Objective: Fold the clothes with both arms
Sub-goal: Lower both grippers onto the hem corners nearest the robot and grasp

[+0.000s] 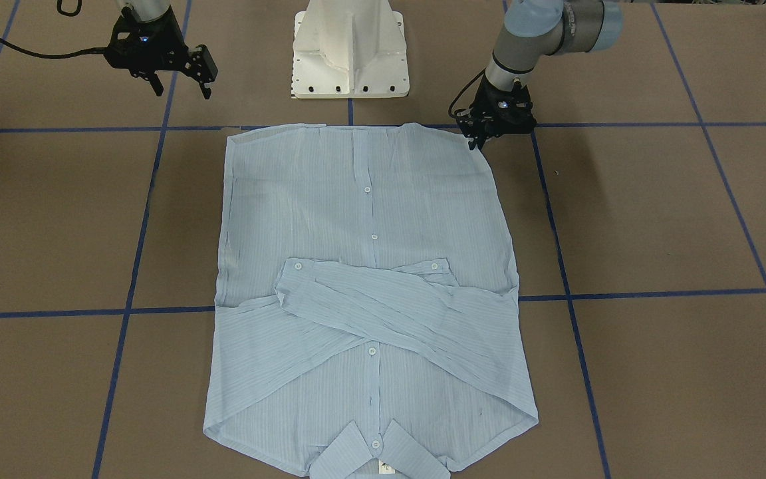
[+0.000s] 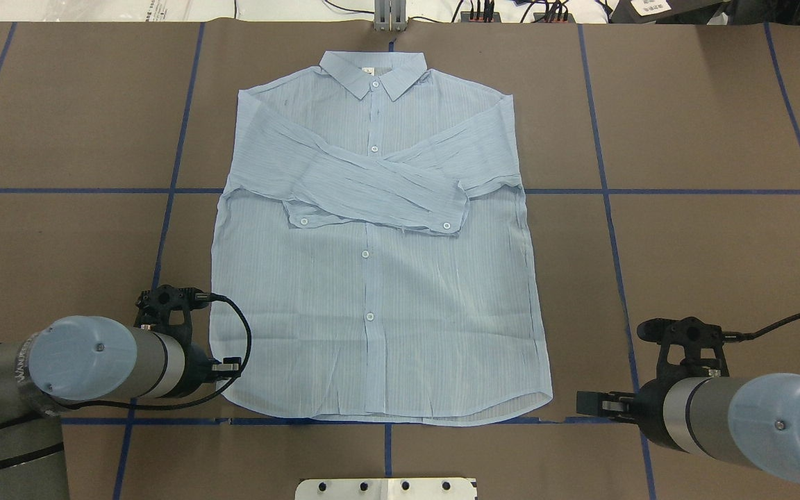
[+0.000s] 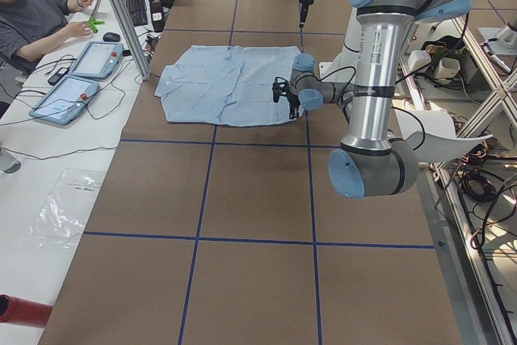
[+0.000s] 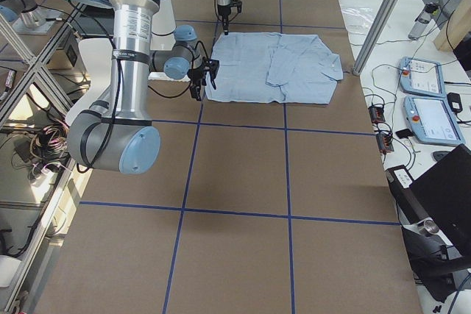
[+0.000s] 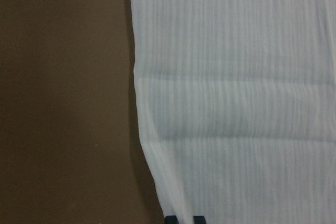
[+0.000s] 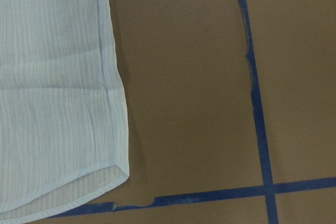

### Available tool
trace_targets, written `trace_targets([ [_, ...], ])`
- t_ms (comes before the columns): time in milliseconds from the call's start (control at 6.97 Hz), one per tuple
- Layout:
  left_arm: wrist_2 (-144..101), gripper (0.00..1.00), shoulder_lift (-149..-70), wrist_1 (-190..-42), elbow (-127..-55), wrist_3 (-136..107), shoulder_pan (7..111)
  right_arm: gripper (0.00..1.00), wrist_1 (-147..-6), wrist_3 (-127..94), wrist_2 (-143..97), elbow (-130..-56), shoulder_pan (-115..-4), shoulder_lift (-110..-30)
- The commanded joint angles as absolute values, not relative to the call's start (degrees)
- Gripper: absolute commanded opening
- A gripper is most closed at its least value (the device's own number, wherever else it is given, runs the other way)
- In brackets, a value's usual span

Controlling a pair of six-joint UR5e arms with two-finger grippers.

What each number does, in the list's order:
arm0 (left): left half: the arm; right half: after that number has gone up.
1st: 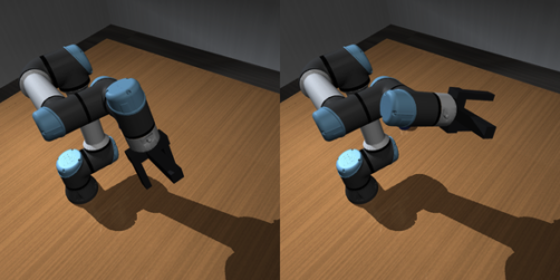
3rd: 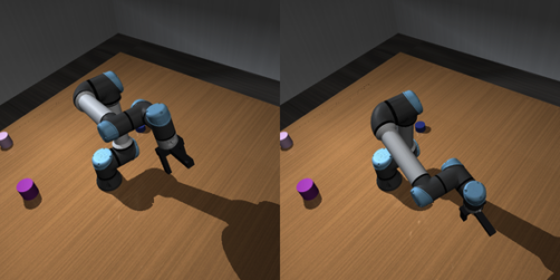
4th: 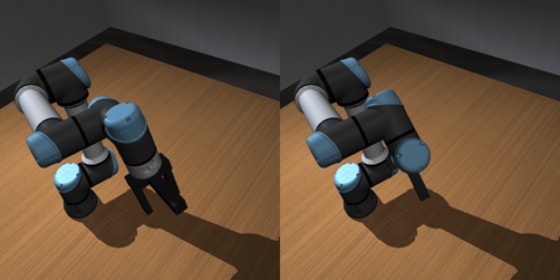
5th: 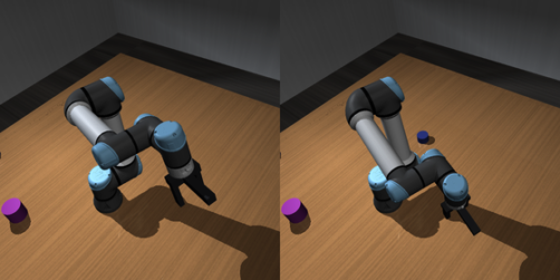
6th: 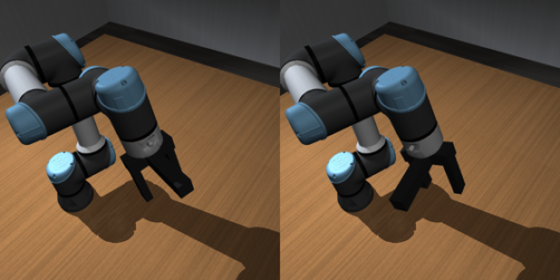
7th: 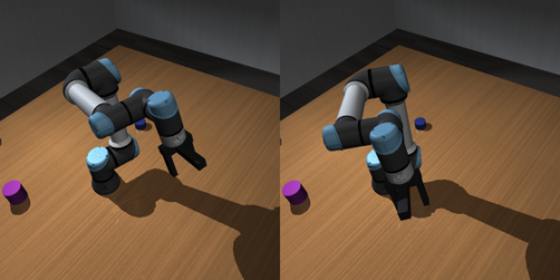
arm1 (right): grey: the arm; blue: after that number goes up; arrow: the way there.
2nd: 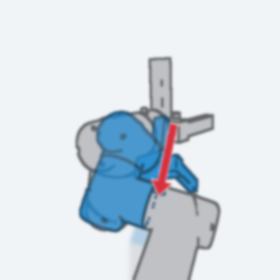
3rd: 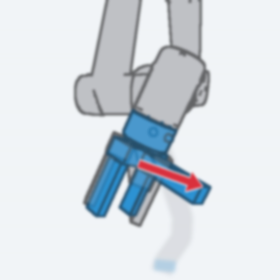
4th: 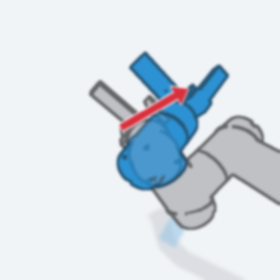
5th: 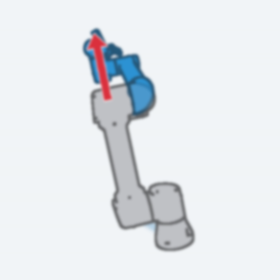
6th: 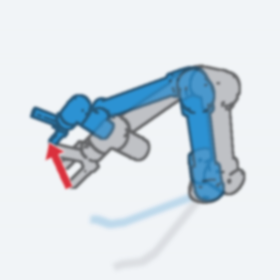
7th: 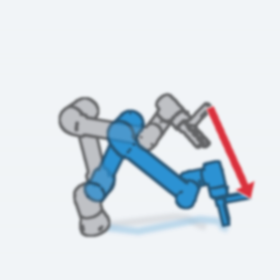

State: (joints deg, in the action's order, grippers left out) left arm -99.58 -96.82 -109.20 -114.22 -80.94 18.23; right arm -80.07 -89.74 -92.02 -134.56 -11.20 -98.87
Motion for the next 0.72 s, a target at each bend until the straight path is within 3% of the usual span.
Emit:
trace_targets([
  [0, -99.58, 0.24, -96.85, -109.25, -113.30, -80.95, 18.02, 1.00, -80.07, -89.74, -92.02, -134.47, -11.16, -98.88],
  [287, -99.58, 0.24, -96.86, -109.25, -113.12, -80.95, 17.84, 1.00, -80.07, -89.74, -92.02, -134.47, -11.25, -99.05],
  [430, -99.58, 0.00, -96.86, -109.25, -113.20, -80.95, 17.84, 1.00, -79.98, -89.74, -92.02, -134.12, -11.25, -99.05],
  [574, -99.75, 0.00, -96.86, -109.25, -113.73, -80.86, 17.84, 1.00, -79.89, -89.82, -92.02, -133.60, -11.25, -99.14],
])
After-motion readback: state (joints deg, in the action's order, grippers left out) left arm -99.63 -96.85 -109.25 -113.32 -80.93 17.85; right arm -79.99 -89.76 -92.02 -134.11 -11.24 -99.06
